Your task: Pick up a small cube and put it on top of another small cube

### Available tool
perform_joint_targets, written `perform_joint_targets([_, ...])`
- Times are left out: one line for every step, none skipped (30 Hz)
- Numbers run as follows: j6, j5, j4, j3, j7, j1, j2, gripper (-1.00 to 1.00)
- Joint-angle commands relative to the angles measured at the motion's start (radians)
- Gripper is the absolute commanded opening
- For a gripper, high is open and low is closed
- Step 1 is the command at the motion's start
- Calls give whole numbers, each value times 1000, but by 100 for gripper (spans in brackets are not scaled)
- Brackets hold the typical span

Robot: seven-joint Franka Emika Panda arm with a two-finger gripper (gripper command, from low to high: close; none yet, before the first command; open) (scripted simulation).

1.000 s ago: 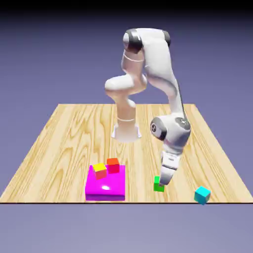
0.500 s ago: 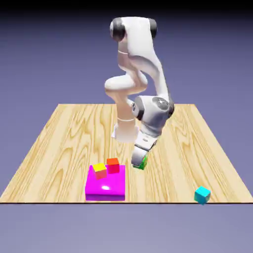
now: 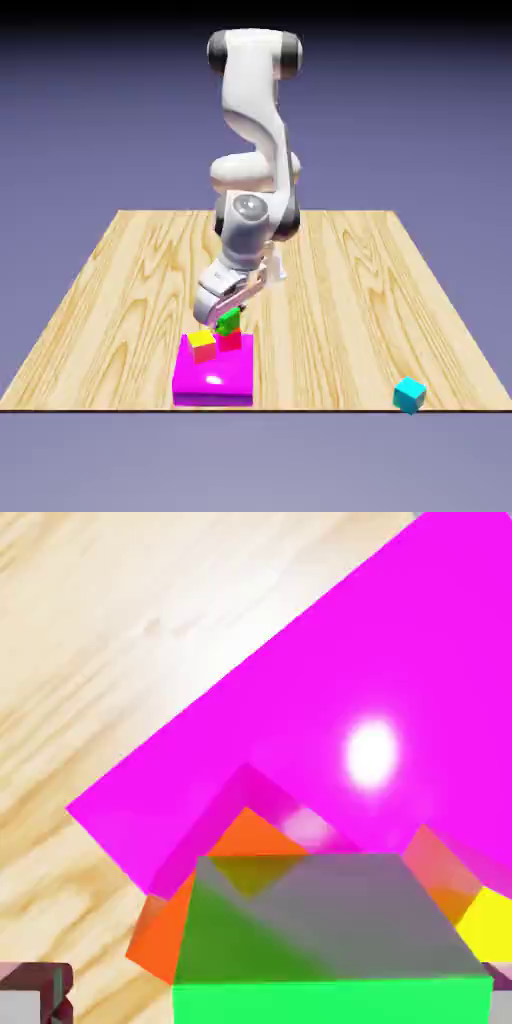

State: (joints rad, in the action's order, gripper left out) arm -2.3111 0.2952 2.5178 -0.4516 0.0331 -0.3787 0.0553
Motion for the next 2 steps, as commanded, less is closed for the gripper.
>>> perform_joint_targets([44,5,-13,2,4,-3,31,100])
perform_joint_targets([81,10,-23,3,8,-8,59,100])
